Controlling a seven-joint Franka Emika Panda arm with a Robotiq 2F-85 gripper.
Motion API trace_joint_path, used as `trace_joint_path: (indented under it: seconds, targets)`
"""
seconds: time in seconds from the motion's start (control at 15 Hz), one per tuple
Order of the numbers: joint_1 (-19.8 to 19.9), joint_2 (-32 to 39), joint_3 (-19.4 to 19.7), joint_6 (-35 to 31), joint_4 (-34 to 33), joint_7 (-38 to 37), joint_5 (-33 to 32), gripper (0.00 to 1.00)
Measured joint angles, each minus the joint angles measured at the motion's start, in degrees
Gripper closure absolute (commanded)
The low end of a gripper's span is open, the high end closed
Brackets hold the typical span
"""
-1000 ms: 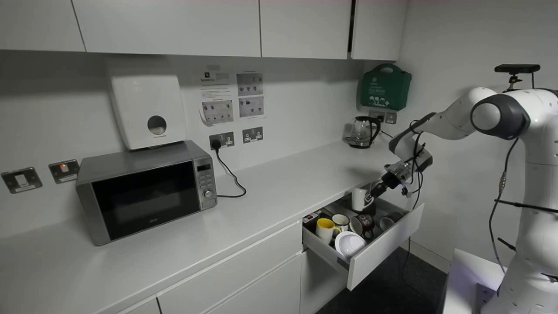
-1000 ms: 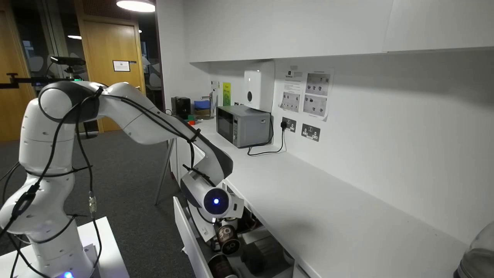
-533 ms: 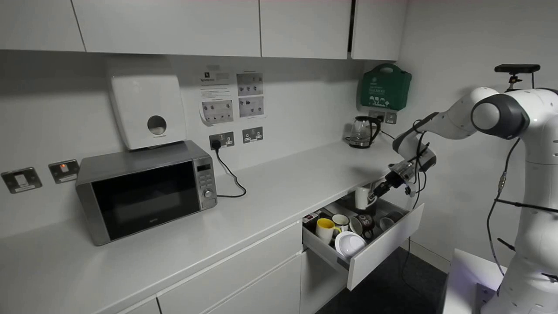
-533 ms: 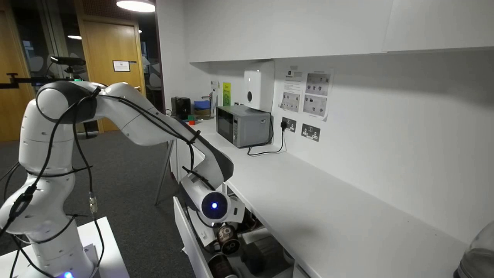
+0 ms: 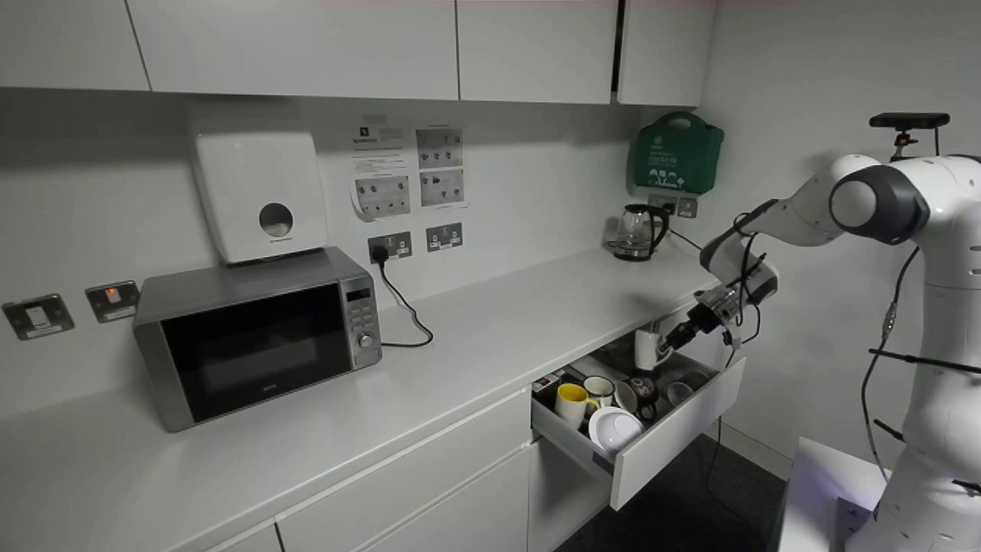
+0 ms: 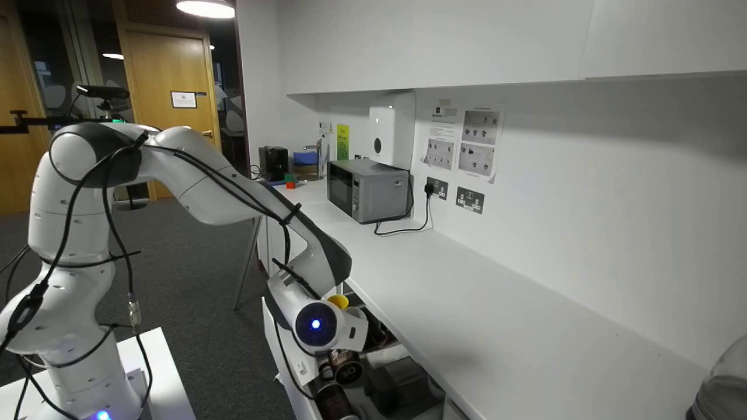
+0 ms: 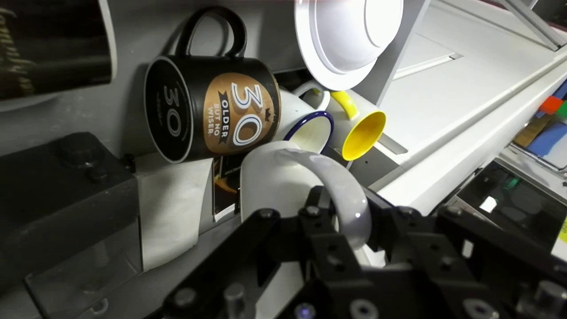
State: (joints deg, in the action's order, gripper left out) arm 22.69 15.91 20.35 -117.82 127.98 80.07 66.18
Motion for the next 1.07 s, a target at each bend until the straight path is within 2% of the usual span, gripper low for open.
trace_joint_path:
  seconds: [1.07]
  targets:
    - [1.35,0.63,1.3,-3.02,3.94,0.0,-0.01,0.97]
